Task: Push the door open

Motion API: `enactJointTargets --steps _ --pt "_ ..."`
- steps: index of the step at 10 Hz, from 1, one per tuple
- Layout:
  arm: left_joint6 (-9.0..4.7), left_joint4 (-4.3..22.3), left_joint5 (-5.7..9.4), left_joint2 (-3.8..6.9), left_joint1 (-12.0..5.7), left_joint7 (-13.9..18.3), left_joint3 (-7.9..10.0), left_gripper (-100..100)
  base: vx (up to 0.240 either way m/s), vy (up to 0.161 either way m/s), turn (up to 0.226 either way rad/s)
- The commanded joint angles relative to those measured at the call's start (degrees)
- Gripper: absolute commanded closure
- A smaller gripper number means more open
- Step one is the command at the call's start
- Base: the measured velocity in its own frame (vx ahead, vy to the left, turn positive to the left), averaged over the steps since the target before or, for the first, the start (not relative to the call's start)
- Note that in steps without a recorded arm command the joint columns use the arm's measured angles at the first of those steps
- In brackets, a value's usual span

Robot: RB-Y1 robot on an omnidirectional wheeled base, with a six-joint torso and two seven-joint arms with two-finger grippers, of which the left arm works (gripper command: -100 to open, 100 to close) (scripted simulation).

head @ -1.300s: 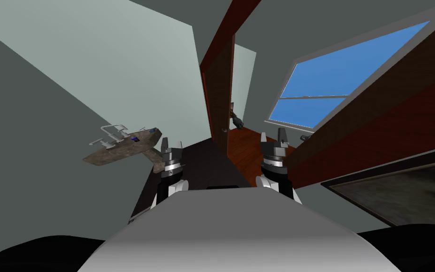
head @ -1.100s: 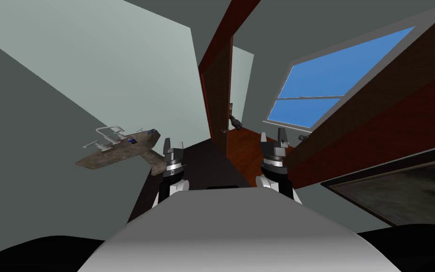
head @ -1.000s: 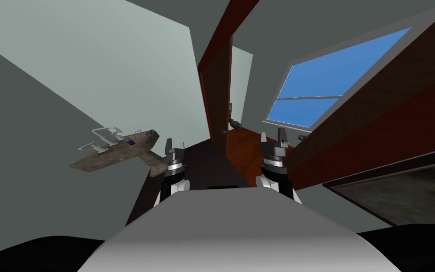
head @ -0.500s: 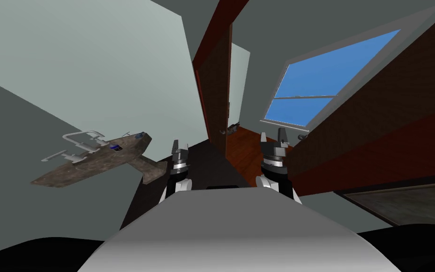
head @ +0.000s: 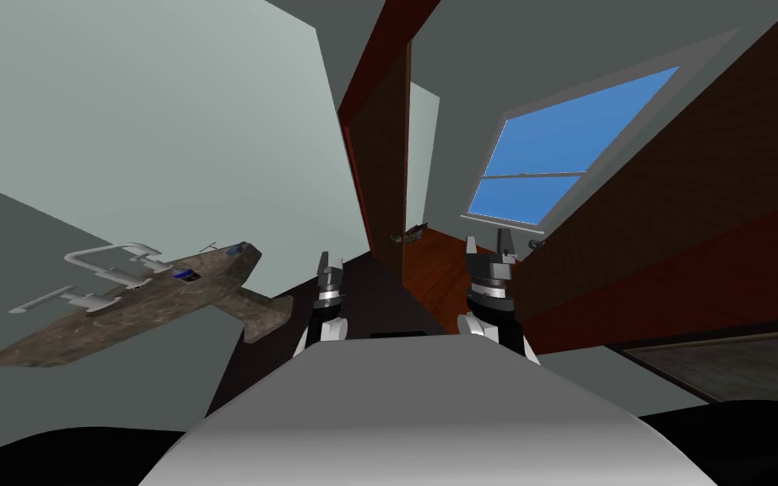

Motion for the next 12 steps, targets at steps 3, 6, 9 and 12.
enactJointTargets --steps 3,6,9,12 --pt "-1.01 4.80 0.05 0.77 -1.94 -0.30 -0.93 -100 0.089 0.063 -0.118" --pt "-1.94 9.19 0.10 1.34 -3.77 -0.54 -1.71 -100 0.088 0.058 -0.117" --pt "-2.94 13.87 0.15 1.81 -5.72 -0.80 -2.54 -100 0.092 0.081 -0.130" --pt "-3.97 18.55 0.20 2.16 -7.75 -1.06 -3.41 -100 0.083 0.061 -0.123"
